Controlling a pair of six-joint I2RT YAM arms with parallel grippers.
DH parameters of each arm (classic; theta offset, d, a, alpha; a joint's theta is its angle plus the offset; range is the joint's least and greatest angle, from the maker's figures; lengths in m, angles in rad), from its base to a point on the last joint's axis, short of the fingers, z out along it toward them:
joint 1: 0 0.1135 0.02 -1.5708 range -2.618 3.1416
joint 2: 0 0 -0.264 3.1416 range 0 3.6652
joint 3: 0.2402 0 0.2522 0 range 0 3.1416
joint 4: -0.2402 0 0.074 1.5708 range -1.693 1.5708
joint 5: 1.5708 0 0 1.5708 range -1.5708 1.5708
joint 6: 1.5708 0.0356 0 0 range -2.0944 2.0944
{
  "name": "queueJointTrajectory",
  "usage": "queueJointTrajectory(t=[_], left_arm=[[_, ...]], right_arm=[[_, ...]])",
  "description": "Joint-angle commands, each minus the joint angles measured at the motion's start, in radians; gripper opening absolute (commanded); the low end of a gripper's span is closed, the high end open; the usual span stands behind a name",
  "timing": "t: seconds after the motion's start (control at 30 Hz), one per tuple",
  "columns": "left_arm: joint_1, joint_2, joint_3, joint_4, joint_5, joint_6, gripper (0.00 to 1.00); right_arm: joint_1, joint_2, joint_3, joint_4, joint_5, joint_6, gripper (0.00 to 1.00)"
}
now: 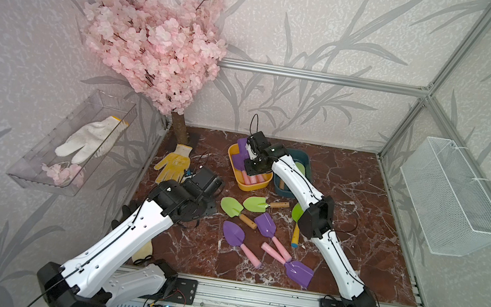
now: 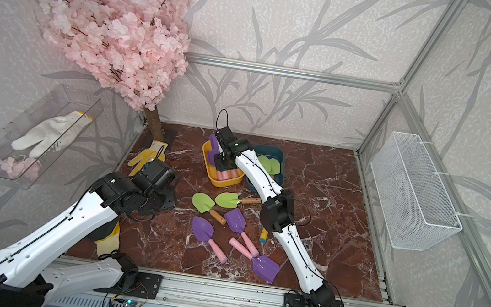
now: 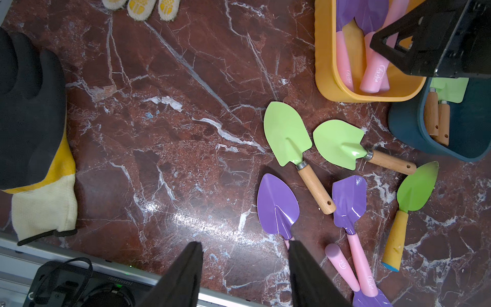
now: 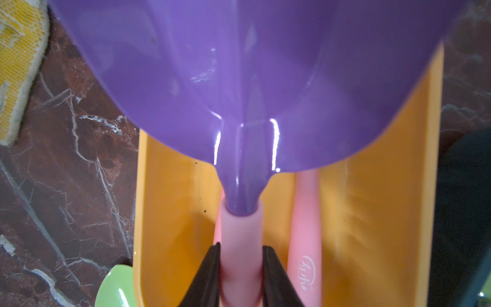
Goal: Sort the small shovels by color and place them into the storage box
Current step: Place the shovel in the storage box.
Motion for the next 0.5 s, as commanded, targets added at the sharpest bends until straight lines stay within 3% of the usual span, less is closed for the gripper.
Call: queueJointTrajectory(t=[0.0, 0.47], left_arm=[[0.004, 0.005, -0.012, -0.001, -0.001, -0.005, 0.55], [0.004, 0.011, -0.026, 0.009, 0.005, -0.005, 0.56]], right_arm=[[0.001, 0.017, 0.024, 0.021, 0.012, -0.013, 0.10], [0.001, 0.046, 0.025, 0.024, 0.019, -0.020, 0.12]])
